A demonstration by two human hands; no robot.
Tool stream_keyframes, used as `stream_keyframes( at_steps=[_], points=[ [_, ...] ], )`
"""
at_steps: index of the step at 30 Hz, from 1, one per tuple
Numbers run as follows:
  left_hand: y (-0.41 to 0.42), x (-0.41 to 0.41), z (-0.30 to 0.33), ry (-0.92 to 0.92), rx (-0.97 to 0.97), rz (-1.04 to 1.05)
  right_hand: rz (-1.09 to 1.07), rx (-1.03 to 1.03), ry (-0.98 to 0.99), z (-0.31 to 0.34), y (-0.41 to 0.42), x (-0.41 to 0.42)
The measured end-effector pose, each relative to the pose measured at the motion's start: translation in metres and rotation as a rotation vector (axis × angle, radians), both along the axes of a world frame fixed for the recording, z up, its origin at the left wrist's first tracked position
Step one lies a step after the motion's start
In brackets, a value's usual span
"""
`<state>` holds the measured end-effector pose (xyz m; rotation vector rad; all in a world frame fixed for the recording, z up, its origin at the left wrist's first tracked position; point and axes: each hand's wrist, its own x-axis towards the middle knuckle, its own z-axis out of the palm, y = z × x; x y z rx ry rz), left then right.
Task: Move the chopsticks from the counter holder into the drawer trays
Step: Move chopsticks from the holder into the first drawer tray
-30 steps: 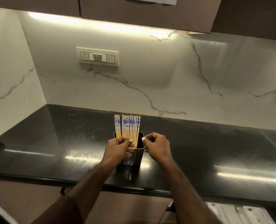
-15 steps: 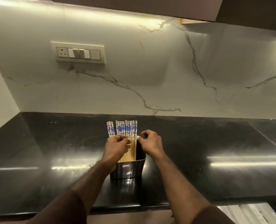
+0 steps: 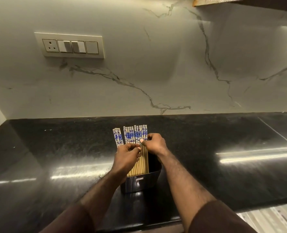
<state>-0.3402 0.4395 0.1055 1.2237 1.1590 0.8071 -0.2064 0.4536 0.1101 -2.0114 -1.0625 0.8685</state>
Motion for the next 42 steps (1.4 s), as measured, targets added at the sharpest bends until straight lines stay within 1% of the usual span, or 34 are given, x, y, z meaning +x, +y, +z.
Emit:
stream_keyframes(
  at_steps=[9,15,17,22,25,30,33,36,39,42],
  points=[
    [0.007,0.001,-0.001,0.0,0.019,-0.016,-0.027,0.044,0.071,-0.002,0.0,0.005],
    [0.002,0.007,0.001,0.045,0.091,-0.029,-0.017,0.151,0.099,0.013,-0.017,0.014],
    [0.0,0.01,0.005,0.052,0.132,-0.041,0.002,0.207,0.149,0.024,-0.023,0.016],
    [-0.005,0.02,0.022,-0.063,0.183,-0.144,0.08,0.332,0.251,0.056,-0.037,0.016],
    [-0.005,0.023,0.032,-0.04,0.27,-0.179,0.103,0.389,0.281,0.069,-0.041,0.016],
    [-0.005,0.02,0.046,-0.086,0.285,-0.241,0.125,0.469,0.317,0.085,-0.054,0.019],
    [-0.008,0.017,0.054,-0.199,0.207,-0.26,0.12,0.48,0.397,0.082,-0.065,0.021],
    [-0.01,0.014,0.066,-0.358,0.068,-0.22,0.09,0.426,0.593,0.07,-0.08,0.023],
    [-0.015,0.015,0.078,-0.435,0.027,-0.204,0.142,0.307,0.689,0.055,-0.1,0.022],
    [-0.023,0.021,0.086,-0.516,-0.003,-0.21,0.205,0.251,0.764,0.046,-0.119,0.021]
  ],
)
